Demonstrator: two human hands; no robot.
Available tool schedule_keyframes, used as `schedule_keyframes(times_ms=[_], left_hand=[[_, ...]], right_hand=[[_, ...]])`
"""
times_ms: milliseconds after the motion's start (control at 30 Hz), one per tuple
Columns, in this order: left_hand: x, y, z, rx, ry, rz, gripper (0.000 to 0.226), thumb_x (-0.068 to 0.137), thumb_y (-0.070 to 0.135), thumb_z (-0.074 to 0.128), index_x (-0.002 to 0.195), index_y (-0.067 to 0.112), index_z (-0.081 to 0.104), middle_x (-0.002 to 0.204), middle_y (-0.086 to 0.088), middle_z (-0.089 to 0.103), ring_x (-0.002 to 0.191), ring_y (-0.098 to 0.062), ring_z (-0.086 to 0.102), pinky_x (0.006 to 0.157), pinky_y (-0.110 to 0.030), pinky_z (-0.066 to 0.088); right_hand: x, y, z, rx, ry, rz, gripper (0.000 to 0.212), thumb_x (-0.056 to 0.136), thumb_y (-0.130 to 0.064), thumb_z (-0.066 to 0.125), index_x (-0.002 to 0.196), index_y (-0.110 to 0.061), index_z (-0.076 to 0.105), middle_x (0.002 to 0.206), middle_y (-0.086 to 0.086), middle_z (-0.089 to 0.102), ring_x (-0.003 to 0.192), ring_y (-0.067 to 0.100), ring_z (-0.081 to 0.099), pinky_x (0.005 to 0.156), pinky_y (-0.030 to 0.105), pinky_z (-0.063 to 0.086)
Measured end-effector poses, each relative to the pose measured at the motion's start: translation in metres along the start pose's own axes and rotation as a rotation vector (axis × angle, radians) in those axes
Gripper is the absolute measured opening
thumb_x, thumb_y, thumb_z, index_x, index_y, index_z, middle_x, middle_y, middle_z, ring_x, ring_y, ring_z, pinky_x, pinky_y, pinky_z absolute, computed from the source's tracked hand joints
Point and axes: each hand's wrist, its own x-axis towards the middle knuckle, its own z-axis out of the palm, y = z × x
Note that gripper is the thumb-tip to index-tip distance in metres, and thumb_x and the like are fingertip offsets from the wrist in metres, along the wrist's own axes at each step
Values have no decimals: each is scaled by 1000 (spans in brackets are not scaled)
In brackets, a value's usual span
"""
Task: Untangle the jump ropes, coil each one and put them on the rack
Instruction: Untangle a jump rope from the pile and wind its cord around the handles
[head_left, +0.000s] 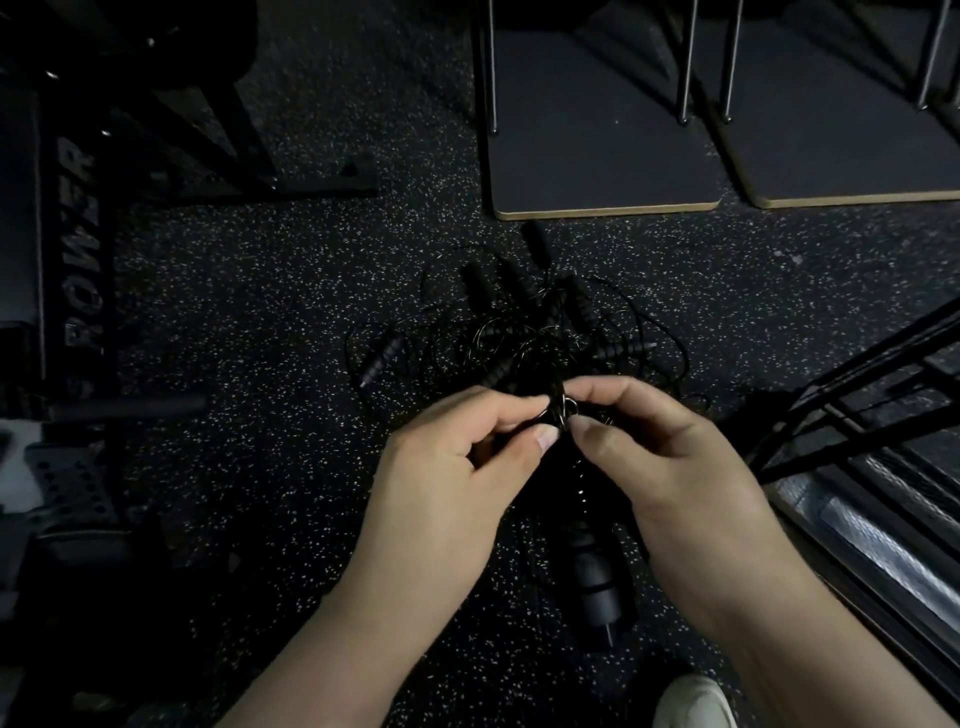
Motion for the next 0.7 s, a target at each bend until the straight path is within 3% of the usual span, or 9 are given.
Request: schedule_keyframes(times_ms=[100,200,267,333,433,567,633,700], left_hand=[[-1,4,1,42,-28,40,27,90,31,70,117,32,75,99,22,70,89,5,65,79,-10,49],[-7,5,8,54,-12,29,40,88,41,71,127,40,68,106,23,64,95,2,62,82,-12,49],[-10,1,16,29,17,-82,56,79,58,69,133,49,59,124,30,56,115,6,57,91,-16,49],[-10,-1,20,-38,-65,-253,70,75,70,67,141,58,45,141,36,46,129,15,45,98,-16,44],[-10,-3,25,-190,-247,-375,57,89,63,64,142,60,43,136,32,59,126,11,53,109,-29,44],[-13,-1,31,-268,-307,-417,71,93,47,69,140,73,23,119,38,66,109,16,62,97,-21,49],[-15,0,35,-296,-268,-401,79,91,37,74,145,66,24,120,31,69,110,10,65,98,-23,52],[-17,0,38,-330,-183,-383,79,90,28,76,146,60,30,122,24,70,113,5,66,100,-26,54]], right_hand=[[1,-1,1,12,43,-3,13,96,-20,66,94,-26,77,94,7,78,83,16,72,72,24,56],[-1,-4,4,3,125,-12,12,98,-25,63,90,-24,73,86,13,75,69,23,64,62,36,54],[-2,-4,7,-33,196,-2,16,99,-26,61,85,-26,68,69,10,64,56,21,52,49,33,44],[-2,-1,7,-71,246,14,18,99,-26,59,82,-25,65,61,0,53,50,16,43,43,29,36],[-1,2,8,-113,243,20,14,99,-24,58,86,-24,64,55,-9,55,47,10,46,41,25,37],[-1,7,14,-126,223,21,13,97,-25,56,88,-27,65,69,0,69,59,23,61,56,42,52],[-2,9,16,-119,220,16,13,98,-23,55,90,-24,65,87,11,75,82,35,70,73,50,58],[-3,7,19,-72,218,30,15,99,-19,53,90,-21,65,91,14,75,91,35,71,77,47,59]])
